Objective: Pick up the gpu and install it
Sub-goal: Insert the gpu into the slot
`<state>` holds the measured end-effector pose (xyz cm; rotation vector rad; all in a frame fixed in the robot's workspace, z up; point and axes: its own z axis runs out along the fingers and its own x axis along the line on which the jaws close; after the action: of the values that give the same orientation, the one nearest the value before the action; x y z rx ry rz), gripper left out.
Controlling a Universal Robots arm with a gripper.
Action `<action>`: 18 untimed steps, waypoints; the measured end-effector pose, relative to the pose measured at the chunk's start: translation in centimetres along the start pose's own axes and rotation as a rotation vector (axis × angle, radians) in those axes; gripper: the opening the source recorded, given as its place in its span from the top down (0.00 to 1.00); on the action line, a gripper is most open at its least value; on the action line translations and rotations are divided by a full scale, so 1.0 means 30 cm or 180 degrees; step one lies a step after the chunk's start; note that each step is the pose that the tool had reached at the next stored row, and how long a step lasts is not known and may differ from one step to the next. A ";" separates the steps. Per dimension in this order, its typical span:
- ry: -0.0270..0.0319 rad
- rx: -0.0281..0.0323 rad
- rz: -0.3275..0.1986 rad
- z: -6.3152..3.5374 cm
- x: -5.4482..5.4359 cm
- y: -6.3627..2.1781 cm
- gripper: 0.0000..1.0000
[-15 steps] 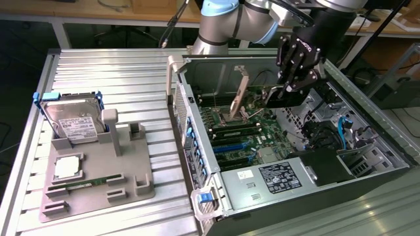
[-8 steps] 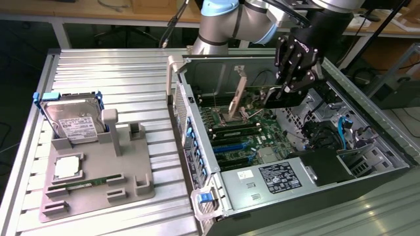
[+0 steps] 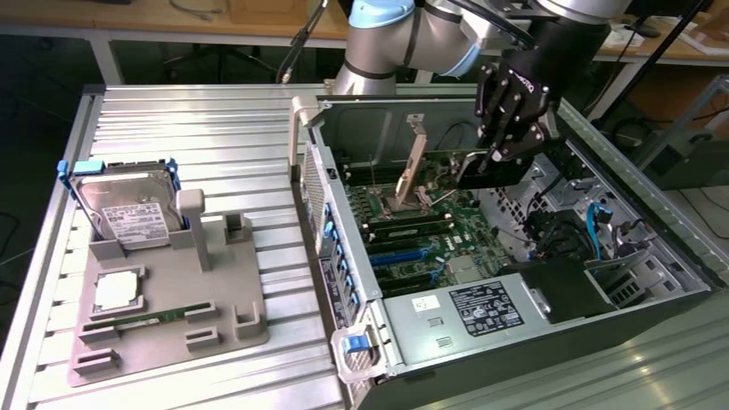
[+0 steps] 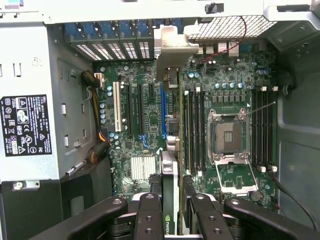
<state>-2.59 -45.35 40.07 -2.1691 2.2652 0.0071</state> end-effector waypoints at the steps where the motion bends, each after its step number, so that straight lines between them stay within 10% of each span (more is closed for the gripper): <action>1: 0.0000 0.0000 0.0000 0.000 0.000 0.000 0.73; 18: -0.0001 0.0000 0.0000 0.014 -0.002 0.002 0.73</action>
<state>-2.64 -45.30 39.65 -2.1690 2.2651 0.0072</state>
